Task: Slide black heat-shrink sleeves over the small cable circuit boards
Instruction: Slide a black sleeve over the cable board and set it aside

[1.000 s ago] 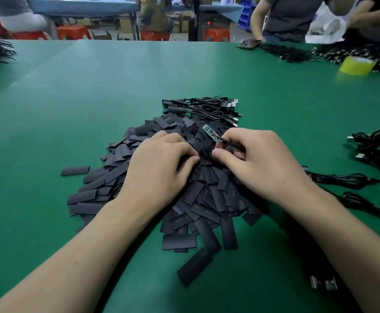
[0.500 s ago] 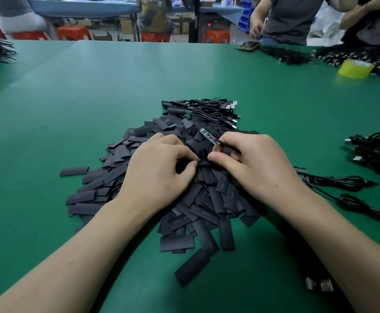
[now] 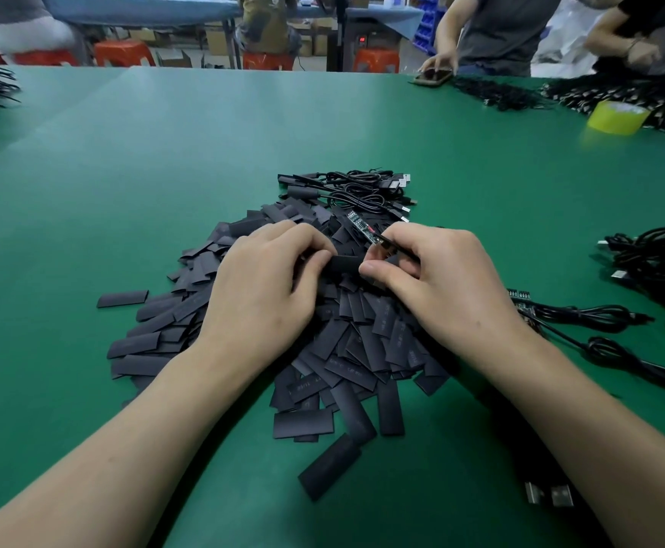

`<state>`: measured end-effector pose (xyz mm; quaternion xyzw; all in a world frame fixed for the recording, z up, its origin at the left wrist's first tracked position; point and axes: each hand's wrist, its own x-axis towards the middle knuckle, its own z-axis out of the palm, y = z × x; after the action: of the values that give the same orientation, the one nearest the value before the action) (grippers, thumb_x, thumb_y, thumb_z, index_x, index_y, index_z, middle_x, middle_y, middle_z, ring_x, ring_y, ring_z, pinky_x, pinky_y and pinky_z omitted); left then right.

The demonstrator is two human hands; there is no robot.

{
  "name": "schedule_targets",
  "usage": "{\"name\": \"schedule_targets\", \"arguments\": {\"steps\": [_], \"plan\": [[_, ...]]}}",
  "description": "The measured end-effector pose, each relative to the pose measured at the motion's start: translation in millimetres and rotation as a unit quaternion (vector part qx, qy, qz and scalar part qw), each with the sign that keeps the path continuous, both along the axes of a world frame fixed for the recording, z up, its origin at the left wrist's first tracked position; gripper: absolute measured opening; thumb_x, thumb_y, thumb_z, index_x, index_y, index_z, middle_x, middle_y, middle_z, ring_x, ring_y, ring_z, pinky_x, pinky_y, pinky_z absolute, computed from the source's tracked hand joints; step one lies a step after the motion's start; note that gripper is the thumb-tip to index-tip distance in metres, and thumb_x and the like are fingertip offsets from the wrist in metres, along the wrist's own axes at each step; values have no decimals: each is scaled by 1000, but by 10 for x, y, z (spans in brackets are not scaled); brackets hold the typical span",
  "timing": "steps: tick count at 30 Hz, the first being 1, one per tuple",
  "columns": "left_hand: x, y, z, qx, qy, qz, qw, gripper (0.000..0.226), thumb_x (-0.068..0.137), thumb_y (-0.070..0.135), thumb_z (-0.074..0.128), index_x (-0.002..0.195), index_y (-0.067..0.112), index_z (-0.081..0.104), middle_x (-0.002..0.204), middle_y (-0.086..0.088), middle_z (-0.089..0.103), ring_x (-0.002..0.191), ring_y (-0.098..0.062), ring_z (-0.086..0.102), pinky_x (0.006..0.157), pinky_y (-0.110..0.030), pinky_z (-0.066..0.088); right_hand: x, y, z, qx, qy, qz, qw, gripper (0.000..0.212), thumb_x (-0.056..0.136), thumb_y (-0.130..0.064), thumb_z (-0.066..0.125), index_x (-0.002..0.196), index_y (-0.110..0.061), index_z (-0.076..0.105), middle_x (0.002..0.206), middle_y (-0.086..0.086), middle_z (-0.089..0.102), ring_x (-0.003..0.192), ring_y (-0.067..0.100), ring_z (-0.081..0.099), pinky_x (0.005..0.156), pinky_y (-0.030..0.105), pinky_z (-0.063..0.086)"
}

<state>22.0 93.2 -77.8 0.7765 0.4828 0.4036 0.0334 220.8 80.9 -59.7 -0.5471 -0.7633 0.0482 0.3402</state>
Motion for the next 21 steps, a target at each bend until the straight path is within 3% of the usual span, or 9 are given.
{"name": "schedule_targets", "arguments": {"steps": [4, 6, 9, 11, 13, 16, 21], "plan": [[14, -11, 14, 8, -29, -48, 998, 9, 97, 18, 60, 97, 19, 70, 89, 8, 64, 87, -18, 59, 80, -47, 49, 5, 11, -7, -5, 36, 1, 999, 25, 83, -49, 77, 80, -29, 61, 58, -20, 52, 54, 6, 45, 54, 30, 32], [17, -17, 26, 10, -37, -67, 997, 11, 97, 16, 60, 98, 18, 71, 90, 7, 65, 87, -16, 58, 80, -44, 49, 3, 19, -15, -11, 66, 0, 998, 31, 80, -53, 77, 79, -28, 58, 57, -16, 50, 55, 5, 47, 56, 32, 38], [16, -31, 54, 6, -73, -78, 994, 12, 98, 10, 62, 100, 17, 72, 93, 7, 67, 88, -6, 58, 78, -23, 44, -11, 23, -23, -37, 99, 7, 994, 28, 81, -55, 72, 85, -28, 64, 63, -19, 56, 60, 2, 54, 66, 39, 55], [7, -31, 68, 6, -83, -79, 993, 14, 97, 8, 65, 103, 17, 74, 95, 7, 69, 90, -2, 59, 79, -13, 40, -10, 38, -37, -43, 95, 11, 994, 19, 86, -45, 74, 85, -26, 68, 63, -21, 58, 58, -2, 57, 62, 32, 52], [-12, -26, 58, 26, -52, -87, 995, 13, 95, 14, 71, 107, 17, 75, 98, 5, 68, 93, -10, 61, 84, -22, 46, -8, 47, -41, -49, 98, 12, 994, 16, 87, -38, 75, 80, -25, 69, 59, -18, 58, 54, -2, 55, 55, 23, 41], [-52, -2, 44, 71, 23, -86, 993, 30, 88, 32, 80, 114, 18, 75, 104, 2, 68, 98, -23, 62, 88, -44, 51, -5, 43, -29, -58, 126, 18, 990, 19, 87, -36, 74, 75, -22, 67, 58, -15, 56, 51, 0, 49, 51, 15, 32], [-89, 27, 50, 130, 44, -74, 988, 21, 90, 35, 79, 102, 17, 80, 97, 2, 72, 89, -24, 67, 77, -47, 53, -51, -1, -13, -83, 104, 49, 990, 14, 90, -33, 74, 79, -23, 70, 62, -11, 59, 58, -1, 50, 56, 16, 35]]}}
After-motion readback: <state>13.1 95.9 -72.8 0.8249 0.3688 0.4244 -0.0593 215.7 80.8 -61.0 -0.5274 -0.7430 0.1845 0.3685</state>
